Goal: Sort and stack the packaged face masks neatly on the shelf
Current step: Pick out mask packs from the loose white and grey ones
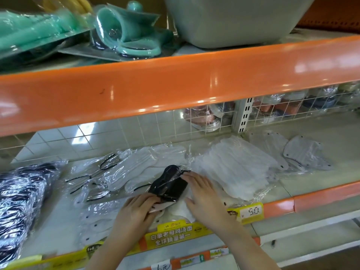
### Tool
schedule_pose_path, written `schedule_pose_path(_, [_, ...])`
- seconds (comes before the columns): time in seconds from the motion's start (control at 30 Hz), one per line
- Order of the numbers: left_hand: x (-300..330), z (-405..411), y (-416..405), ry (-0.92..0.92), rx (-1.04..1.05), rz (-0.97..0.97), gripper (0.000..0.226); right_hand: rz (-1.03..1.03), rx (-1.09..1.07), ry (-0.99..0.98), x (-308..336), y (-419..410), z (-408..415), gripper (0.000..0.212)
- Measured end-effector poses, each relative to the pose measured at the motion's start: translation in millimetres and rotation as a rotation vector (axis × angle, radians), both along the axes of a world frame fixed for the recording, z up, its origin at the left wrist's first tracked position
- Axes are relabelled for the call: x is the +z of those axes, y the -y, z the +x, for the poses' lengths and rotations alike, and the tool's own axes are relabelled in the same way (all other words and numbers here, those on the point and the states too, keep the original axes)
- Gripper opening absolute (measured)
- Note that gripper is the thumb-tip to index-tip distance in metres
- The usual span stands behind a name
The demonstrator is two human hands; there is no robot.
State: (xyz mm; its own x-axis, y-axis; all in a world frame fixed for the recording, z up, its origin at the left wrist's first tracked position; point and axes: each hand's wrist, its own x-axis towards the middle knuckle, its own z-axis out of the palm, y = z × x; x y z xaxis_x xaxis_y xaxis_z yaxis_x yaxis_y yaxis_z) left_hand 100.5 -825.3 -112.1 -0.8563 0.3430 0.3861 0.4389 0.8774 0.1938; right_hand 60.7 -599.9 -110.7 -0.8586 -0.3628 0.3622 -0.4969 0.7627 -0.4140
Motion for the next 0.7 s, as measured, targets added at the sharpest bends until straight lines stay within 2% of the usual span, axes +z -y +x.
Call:
schedule_pose_path(0.07, [1, 3, 6, 0.041, 0.073, -0.045, 0.044, 0.075, 0.076, 0.156, -3, 7, 0, 0.065])
schedule_pose_path(0.13, [2, 5, 10, 0.066, 0.132, -0.064, 0.053, 0.107, 0.084, 0.163, -9, 14, -3, 0.058])
schedule_pose_path(0.27, [1, 4, 12, 0.008, 0.215, -0.029, 0.032, 0.064, 0.046, 0.034, -15, 20, -4, 0.033])
schedule_pose_path(0.33, [-2, 3, 10, -0.054, 0.285, -0.046, 0.031, 0.046, 0.039, -0.044, -16, 22, -2, 0.022])
schedule_pose_path(0.5, [2, 10, -6, -0.135, 0.303, -0.093, 0.031, 0.065, 0.017, -0.106, -13, 24, 1, 0.011])
schedule_pose_path(0.63, [11, 9, -19, -0.06, 0.319, -0.128, 0.012, 0.064, 0.003, -0.129, -11, 25, 4, 0.017])
schedule_pose_path(0.7, [7, 5, -19, 0.003, 0.309, -0.186, 0.031, 0.075, 0.012, -0.148, -11, 25, 4, 0.014])
